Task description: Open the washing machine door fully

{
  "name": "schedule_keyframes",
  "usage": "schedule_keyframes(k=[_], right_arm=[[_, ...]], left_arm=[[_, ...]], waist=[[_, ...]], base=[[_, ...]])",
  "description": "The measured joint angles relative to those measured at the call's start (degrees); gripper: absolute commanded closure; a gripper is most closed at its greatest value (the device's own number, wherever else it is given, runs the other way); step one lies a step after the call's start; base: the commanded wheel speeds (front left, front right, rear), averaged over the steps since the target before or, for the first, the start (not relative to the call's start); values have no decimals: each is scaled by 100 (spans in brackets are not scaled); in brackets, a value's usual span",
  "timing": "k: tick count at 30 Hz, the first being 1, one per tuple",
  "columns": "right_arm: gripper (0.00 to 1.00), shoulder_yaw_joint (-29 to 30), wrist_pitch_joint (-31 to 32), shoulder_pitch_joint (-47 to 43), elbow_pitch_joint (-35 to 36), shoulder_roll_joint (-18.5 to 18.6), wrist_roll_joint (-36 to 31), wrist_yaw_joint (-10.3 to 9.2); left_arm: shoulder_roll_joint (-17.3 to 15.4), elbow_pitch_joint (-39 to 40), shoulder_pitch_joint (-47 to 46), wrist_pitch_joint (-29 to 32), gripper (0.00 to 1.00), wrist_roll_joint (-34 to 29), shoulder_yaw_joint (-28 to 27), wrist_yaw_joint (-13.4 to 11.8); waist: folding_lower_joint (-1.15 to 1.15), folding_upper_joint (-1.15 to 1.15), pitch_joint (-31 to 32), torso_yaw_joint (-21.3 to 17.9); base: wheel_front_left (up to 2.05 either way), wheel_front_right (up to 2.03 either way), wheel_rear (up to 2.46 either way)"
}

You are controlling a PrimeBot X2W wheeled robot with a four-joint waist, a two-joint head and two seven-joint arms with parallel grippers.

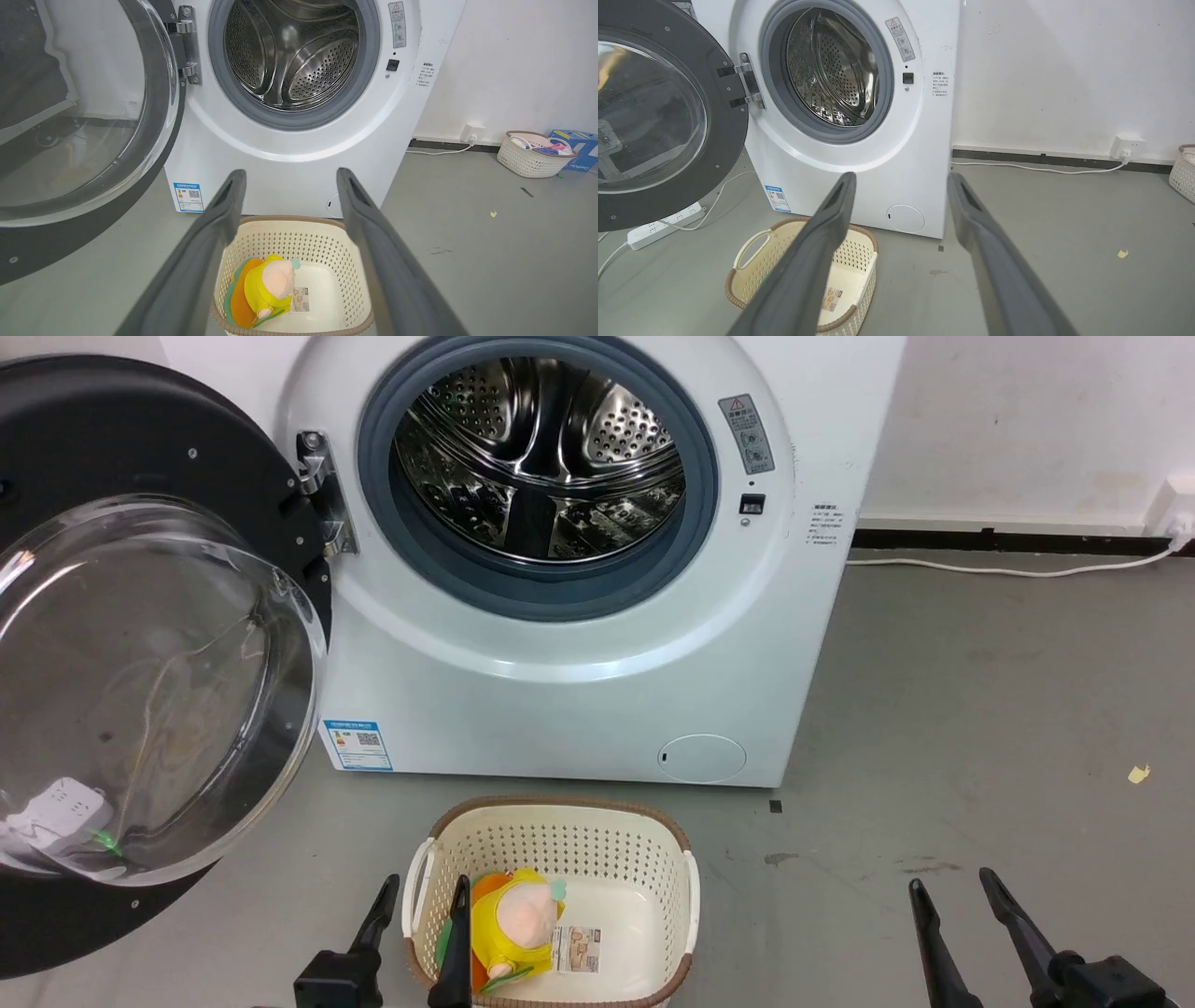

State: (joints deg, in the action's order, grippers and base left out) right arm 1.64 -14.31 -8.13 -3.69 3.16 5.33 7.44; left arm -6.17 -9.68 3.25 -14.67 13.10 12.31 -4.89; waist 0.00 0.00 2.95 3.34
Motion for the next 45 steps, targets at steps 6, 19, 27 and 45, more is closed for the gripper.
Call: schedule_keyframes(k=[6,19,27,45], right_arm=[[0,-5,0,0,-30,0,16,0],[100,-12,9,1,-63,1,21,0],[100,-15,67,16,-57,1,12,0],[100,-34,267,48,-7,1,-55,-1]], left_arm=[[0,10,-1,0,0,-2,-16,23],[10,-2,-3,2,100,3,-30,102],[11,20,-3,60,100,-15,-52,102],[38,145,-4,261,100,-199,-227,154]], waist=[[0,0,-3,-1],[0,0,9,-5],[0,0,-6,-21],[0,0,-50,-69]], base=[[0,0,0],[0,0,0],[0,0,0],[0,0,0]])
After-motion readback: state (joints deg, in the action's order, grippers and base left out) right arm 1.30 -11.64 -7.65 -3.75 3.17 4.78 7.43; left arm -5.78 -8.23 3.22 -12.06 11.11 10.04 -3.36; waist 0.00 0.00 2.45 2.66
